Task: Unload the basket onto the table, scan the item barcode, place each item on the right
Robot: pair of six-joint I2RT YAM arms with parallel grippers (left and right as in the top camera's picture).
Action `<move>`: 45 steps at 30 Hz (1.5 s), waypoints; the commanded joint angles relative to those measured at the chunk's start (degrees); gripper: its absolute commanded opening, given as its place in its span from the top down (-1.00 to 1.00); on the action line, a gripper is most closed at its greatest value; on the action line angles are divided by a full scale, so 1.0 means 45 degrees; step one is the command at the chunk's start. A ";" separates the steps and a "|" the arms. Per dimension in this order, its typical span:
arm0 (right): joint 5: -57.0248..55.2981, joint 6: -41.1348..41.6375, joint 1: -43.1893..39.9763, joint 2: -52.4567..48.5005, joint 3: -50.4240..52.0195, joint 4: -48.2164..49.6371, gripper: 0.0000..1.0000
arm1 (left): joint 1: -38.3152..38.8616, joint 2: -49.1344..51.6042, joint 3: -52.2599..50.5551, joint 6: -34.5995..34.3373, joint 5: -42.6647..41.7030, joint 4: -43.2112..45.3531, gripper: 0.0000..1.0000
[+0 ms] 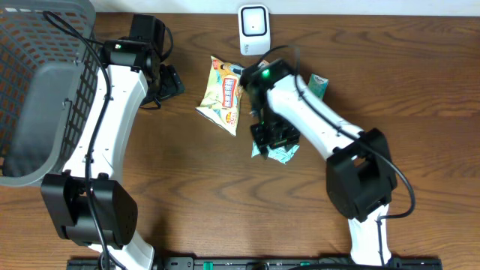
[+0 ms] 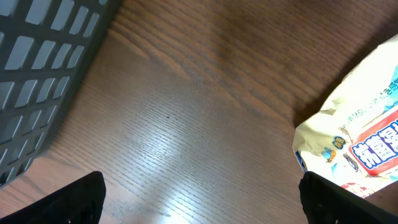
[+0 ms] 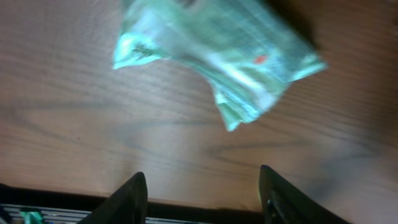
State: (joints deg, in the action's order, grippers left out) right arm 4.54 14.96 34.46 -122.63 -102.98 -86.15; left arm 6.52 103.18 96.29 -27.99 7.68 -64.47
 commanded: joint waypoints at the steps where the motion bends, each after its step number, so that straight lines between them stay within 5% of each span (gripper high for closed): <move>1: -0.0117 -0.0291 0.0612 0.0029 0.0860 0.0631 -0.22 | -0.0044 -0.0063 0.0044 0.0219 0.0160 -0.0044 -0.96; 11: -0.0112 0.1059 0.0563 0.0029 0.2259 0.2137 -0.76 | -0.0044 -0.0063 0.0044 0.0219 0.0160 -0.0044 -0.95; 28: -0.1418 0.1957 0.0160 0.0029 0.3279 0.2997 -0.76 | -0.0044 -0.0063 0.0044 0.0219 0.0160 -0.0044 -0.95; 36: -0.1938 0.1904 -0.1506 0.0029 0.2871 0.6596 -0.76 | -0.0044 -0.0063 0.0044 0.0219 0.0160 -0.0044 -0.95; 42: -0.1224 0.1399 -0.2613 0.0034 0.0665 0.5581 -0.82 | -0.0044 -0.0063 0.0044 0.0219 0.0160 -0.0044 -0.96; 45: 0.0510 0.0151 -0.2817 0.0034 -0.0398 0.4284 -0.68 | -0.0044 -0.0063 0.0044 0.0219 0.0160 -0.0044 -0.95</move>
State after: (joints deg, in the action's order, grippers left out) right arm 0.25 20.34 21.98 -122.63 -101.51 -64.60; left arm 6.52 103.18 96.29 -27.99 7.68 -64.47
